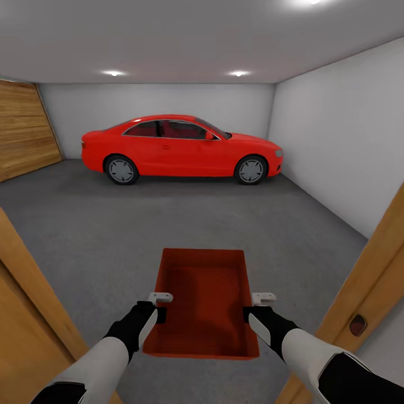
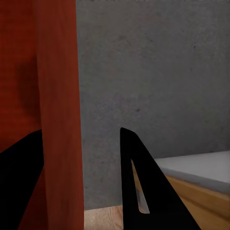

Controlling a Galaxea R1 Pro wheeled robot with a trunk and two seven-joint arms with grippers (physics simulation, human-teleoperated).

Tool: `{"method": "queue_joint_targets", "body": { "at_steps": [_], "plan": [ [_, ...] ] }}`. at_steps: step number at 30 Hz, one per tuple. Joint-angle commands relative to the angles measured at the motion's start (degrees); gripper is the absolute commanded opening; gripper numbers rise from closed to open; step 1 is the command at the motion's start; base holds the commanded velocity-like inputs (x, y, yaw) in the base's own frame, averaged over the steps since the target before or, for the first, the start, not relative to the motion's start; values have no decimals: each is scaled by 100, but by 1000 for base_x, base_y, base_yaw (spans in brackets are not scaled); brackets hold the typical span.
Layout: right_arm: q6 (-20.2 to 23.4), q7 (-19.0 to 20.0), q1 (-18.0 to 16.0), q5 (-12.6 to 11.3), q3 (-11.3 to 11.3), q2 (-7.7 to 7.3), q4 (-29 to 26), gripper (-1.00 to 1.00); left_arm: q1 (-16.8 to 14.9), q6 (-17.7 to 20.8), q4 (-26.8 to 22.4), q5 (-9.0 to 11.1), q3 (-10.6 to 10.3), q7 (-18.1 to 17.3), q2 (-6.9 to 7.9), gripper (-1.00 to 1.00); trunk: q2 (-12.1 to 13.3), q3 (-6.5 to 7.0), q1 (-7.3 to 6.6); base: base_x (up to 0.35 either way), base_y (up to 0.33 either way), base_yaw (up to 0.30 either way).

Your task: Move the two storage containers from the living room to the garage. In the garage, place one container on the floor and stack the other container on top of it (either order is fine).

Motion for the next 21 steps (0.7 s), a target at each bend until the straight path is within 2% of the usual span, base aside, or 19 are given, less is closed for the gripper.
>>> {"method": "queue_joint_targets", "body": {
  "at_steps": [1, 4, 12, 17, 21],
  "plan": [
    [22, -28, -9, 196, -184, 0, -330, -100, 1, 37, 6, 16, 29, 30, -49, -100, -13, -13, 3, 0, 0, 0],
    [23, -28, -9, 196, -182, -1, -333, -100, 1, 40, 6, 16, 30, 44, -49, -100, -13, -13, 3, 0, -42, 0],
    [21, -28, -9, 196, -182, 0, -333, -100, 1, 37, 6, 16, 31, 49, -49, -100, -13, -13, 3, 0, -185, 0],
    [20, -28, -9, 196, -181, -1, -332, -100, 1, 37, 6, 16, 31, 51, -49, -100, -13, -13, 3, 0, -17, 0],
    [22, -28, -9, 196, -181, 2, -330, -100, 1, 37, 6, 16, 31, 48, -49, -100, -13, -13, 3, 83, 141, 0]
  ]
}}
